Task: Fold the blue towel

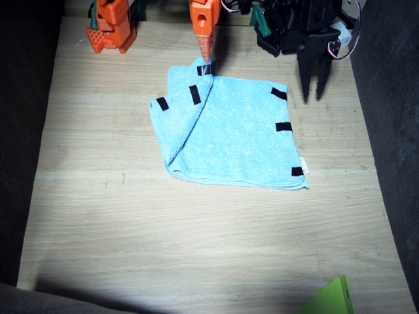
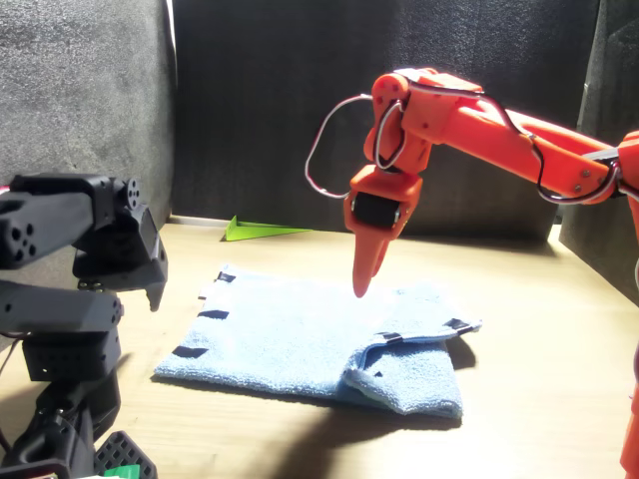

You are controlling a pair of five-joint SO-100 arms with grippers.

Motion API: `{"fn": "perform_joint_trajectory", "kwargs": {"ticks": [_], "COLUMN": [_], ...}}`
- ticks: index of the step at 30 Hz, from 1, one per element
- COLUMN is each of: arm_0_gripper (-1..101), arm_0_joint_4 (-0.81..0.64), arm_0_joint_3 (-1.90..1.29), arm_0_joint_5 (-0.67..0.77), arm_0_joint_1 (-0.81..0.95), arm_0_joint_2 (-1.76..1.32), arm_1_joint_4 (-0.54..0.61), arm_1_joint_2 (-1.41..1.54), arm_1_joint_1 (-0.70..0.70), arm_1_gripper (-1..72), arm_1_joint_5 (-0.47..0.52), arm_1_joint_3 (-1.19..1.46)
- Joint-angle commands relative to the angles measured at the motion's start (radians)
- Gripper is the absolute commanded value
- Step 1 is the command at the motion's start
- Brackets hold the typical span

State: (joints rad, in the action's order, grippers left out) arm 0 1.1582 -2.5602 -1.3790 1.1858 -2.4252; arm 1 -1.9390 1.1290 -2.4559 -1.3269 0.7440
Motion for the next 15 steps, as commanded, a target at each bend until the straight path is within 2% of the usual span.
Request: {"fn": "perform_joint_trajectory", "kwargs": {"ticks": [1, 4, 8, 15], "arm_0_gripper": [26, 29, 31, 34], "arm_0_joint_4": [0.003, -0.018, -0.009, -0.006], "arm_0_joint_3": [0.037, 0.133, 0.296, 0.393], "arm_0_joint_5": [0.021, 0.034, 0.071, 0.112], "arm_0_joint_1": [-0.083, -0.129, -0.202, -0.258], "arm_0_joint_2": [0.032, 0.218, 0.453, 0.574], "arm_1_joint_4": [-0.006, -0.005, -0.005, -0.005], "arm_1_joint_2": [0.08, 0.086, 0.071, 0.041], "arm_1_joint_1": [0.155, 0.19, 0.156, 0.138], "arm_1_gripper": [23.2, 22.9, 23.1, 22.8], "arm_1_joint_5": [-0.04, -0.043, -0.049, -0.043], "arm_1_joint_3": [0.025, 0.051, 0.054, 0.052]}}
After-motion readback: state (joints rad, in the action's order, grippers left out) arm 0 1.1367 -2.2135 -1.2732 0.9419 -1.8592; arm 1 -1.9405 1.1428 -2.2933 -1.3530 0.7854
